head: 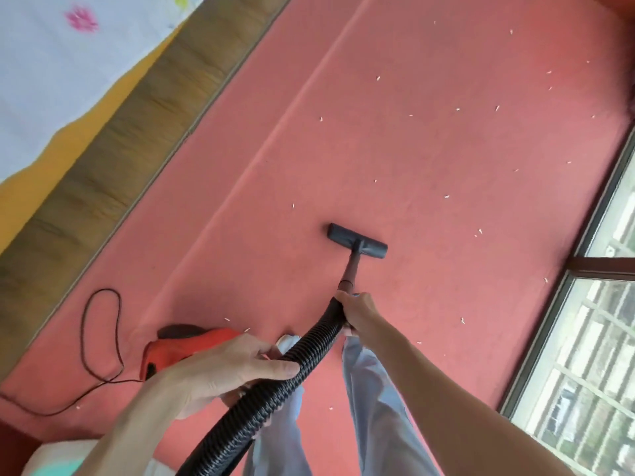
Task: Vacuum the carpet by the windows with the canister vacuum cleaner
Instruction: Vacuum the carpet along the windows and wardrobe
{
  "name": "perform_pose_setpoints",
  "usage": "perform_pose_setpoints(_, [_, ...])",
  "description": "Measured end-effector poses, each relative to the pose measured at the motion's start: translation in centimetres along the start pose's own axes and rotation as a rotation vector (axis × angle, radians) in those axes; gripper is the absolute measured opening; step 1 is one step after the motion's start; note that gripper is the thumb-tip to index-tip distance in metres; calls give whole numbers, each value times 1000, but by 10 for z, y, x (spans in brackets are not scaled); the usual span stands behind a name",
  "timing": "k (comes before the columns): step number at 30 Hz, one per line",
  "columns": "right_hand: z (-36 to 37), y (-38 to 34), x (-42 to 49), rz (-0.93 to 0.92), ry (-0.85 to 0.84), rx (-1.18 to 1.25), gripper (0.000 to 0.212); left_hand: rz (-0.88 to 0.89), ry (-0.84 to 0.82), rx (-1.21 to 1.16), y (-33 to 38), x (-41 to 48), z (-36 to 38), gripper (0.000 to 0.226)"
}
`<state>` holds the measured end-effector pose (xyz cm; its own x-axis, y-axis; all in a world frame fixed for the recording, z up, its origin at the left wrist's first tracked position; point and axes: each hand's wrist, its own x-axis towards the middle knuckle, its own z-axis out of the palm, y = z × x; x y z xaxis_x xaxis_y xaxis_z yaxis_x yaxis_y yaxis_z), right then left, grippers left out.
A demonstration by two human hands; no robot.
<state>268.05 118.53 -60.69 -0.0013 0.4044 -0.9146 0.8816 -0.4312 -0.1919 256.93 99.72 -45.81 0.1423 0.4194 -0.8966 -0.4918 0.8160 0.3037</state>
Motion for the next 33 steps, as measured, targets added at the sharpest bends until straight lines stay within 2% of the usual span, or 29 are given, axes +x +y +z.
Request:
perform_pose_setpoints(3, [-4, -15, 19, -49, 46, -142, 28, 9, 66, -17, 4, 17, 15, 48])
perform_pose_setpoints(6, [-17, -29, 26, -134, 79, -271, 30, 24, 155, 19, 11, 32, 39, 39])
perform_pose_setpoints(11, [-46, -34, 28, -127, 17, -352, 32, 8, 133, -26, 17, 37, 67, 38])
perform_pose_setpoints(16, [-69, -28, 19, -52, -103, -304, 30, 28, 32, -111, 18, 26, 84, 40])
perform_pose_setpoints(19, [-75, -20, 12, 29, -166, -271, 20, 44, 21, -133, 18, 17, 89, 31])
perform_pose_setpoints(23, [-78, -10, 10, 72, -196, -253, 21, 16, 18, -130, 16, 8, 87, 31])
perform_pose_setpoints(26, [-68, -8, 10, 53, -207, -277, 20, 1, 34, -103, 12, 5, 85, 45])
perform_pose_setpoints(31, [-49, -23, 10, 5, -175, -296, 24, -47, 166, -66, 9, 10, 89, 30])
perform_pose_setpoints(33, [-46, -29, 11, -42, -140, -339, 28, -53, 268, -24, 13, 12, 93, 34])
